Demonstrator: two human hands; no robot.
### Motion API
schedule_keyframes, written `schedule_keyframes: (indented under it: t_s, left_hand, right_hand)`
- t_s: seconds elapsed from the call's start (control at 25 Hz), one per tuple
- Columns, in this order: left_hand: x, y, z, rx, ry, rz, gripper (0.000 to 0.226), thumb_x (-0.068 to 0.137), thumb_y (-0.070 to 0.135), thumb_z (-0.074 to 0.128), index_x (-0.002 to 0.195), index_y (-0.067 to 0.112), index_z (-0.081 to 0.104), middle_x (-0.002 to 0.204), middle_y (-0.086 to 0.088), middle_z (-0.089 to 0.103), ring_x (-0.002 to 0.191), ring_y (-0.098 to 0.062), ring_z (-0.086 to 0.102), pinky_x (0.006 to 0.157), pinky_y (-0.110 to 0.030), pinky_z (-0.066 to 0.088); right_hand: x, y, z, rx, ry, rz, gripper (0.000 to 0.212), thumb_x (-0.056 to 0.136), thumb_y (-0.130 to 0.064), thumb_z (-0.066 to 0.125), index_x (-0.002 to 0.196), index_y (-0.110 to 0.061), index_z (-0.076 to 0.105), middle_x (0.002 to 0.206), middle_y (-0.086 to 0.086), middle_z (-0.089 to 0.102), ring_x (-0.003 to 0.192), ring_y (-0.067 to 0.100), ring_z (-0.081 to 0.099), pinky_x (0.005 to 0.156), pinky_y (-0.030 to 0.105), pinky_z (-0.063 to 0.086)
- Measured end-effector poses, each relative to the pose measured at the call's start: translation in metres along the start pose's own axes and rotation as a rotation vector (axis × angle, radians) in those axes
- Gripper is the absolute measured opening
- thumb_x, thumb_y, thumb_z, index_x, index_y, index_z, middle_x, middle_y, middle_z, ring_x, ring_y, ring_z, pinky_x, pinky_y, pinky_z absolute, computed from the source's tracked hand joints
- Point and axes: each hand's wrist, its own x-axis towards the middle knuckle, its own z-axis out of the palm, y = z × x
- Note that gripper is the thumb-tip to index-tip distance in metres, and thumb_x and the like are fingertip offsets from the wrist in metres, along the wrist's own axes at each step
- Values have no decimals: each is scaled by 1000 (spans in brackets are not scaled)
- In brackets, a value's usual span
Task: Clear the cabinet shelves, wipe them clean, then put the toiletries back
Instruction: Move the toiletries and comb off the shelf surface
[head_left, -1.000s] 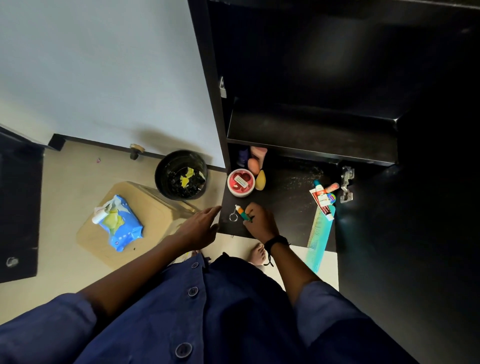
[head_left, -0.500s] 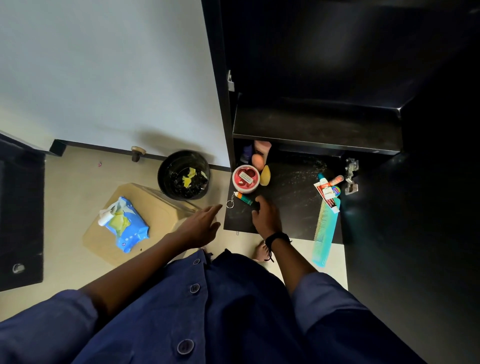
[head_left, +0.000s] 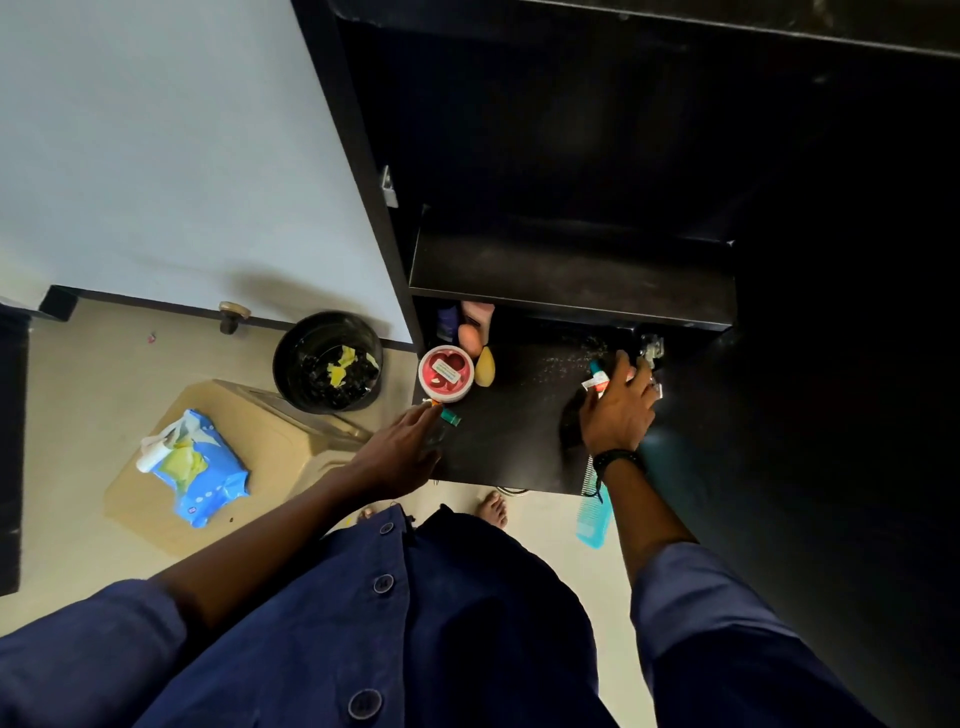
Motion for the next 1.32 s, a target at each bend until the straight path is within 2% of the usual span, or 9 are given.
schedule_keyframes:
  t_s: [0.24,0.36,0.44,0.64,0.76,0.84,1.04,1.16,1.32]
  left_hand:
    - [5,7,1,20,13,-22,71,95,35,50,151,18,11,159,-7,11,146,-24,13,117,-38,23]
    - [8,8,4,24,1,-24,71,95,37,50,151,17,12,159,-7,11,146,-24,13,117,-37,21]
    - [10,9,5,24,-4,-27,70,95,37,50,151,17,13,159,-8,12,146,-24,12,117,-36,20]
    - [9,9,6,17,-7,-17,69,95,35,51,151,17,16,159,-8,12,146,-24,13,116,-35,20]
    - [7,3,6,11,-4,-19,70,94,36,51,151,18,15,159,-7,12,146,-24,14,116,-35,20]
    - [5,2,6,10,-5,-6,70,94,36,51,151,17,15,158,-8,14,146,-23,14,116,-35,21]
    - [-4,-7,2,-14,-1,3,70,94,35,52,151,16,16,158,-8,16,145,-24,16,116,-37,23]
    - [-8,-12,0,-10,0,-12,70,95,35,50,151,17,13,158,-8,14,146,-24,15,116,-37,23]
    - [-11,-17,-5,6,13,-26,69,96,32,49,151,17,12,158,-8,14,146,-24,15,117,-37,23]
  right_hand:
    - [36,13,2,-37,-99,-109,69,77,0,70,137,-9,38,148,20,25,106,41,57,89,49,52]
    - [40,14,0,-85,-110,-149,57,76,8,67,129,-4,46,145,21,30,99,40,62,88,46,53]
    - [41,17,0,-94,-133,-166,47,77,8,66,121,-4,51,141,20,35,98,40,63,87,45,52]
    - [37,20,-5,-72,-149,-200,46,79,8,64,122,-4,53,125,21,49,104,41,60,88,45,50]
    - [21,-2,-7,44,-116,-330,41,79,11,56,117,-5,56,122,20,50,92,43,62,77,45,52]
    - [5,-20,-3,119,-75,-421,29,84,4,51,110,-5,60,118,21,54,88,41,62,73,42,51]
    - [-20,-58,15,391,-148,-322,22,93,-7,50,109,-5,65,115,16,62,103,34,62,87,38,50]
    - [-11,-74,17,389,-197,-319,22,92,-4,52,109,-3,64,115,18,61,106,34,60,87,34,48]
    - [6,-97,18,285,-256,-413,26,88,-1,54,112,-4,63,114,18,61,105,33,60,87,38,49]
